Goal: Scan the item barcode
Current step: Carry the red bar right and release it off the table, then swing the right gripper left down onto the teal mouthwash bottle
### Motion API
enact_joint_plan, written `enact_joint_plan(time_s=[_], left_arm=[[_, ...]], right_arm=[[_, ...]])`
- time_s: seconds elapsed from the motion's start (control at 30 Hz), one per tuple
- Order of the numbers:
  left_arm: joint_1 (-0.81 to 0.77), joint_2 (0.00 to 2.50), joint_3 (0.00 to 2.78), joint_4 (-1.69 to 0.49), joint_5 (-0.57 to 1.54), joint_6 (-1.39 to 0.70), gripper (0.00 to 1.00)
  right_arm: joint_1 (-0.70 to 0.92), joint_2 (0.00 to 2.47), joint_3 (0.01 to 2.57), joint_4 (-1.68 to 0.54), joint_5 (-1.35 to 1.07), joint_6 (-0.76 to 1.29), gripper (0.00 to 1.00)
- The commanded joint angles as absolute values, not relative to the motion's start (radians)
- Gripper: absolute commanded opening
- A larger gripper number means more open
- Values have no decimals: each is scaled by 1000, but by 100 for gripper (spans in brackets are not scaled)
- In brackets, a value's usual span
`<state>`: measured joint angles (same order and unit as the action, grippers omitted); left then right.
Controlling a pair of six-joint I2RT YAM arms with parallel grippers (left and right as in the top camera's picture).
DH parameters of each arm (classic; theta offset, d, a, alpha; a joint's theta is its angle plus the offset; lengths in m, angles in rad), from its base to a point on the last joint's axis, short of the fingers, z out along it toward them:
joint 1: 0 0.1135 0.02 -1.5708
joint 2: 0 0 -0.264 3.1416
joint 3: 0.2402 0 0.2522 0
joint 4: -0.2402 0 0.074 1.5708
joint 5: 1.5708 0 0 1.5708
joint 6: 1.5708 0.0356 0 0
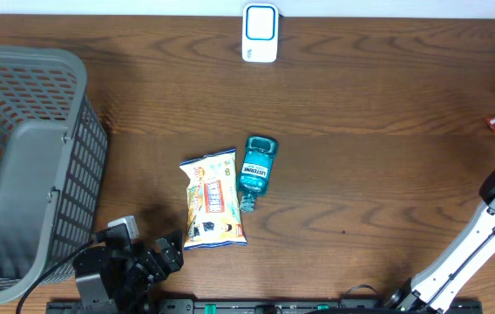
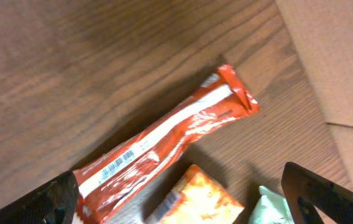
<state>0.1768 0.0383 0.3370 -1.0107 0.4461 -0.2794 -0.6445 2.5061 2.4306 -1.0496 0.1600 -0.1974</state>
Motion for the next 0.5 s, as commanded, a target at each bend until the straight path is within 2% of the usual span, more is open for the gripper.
enact_joint_plan(time_s=[0.0,0.3,0.47], left_arm=[[180,37,331,-1049,456,-263,98],[180,37,331,-1049,456,-263,98],[180,37,331,-1049,456,-263,98]], right_arm=[[-638,2400,2425,-1042,88,-104,99],[-585,2198,2425,-1104,-464,53,99],[-483,2159,2425,-1247,-638,209,99]])
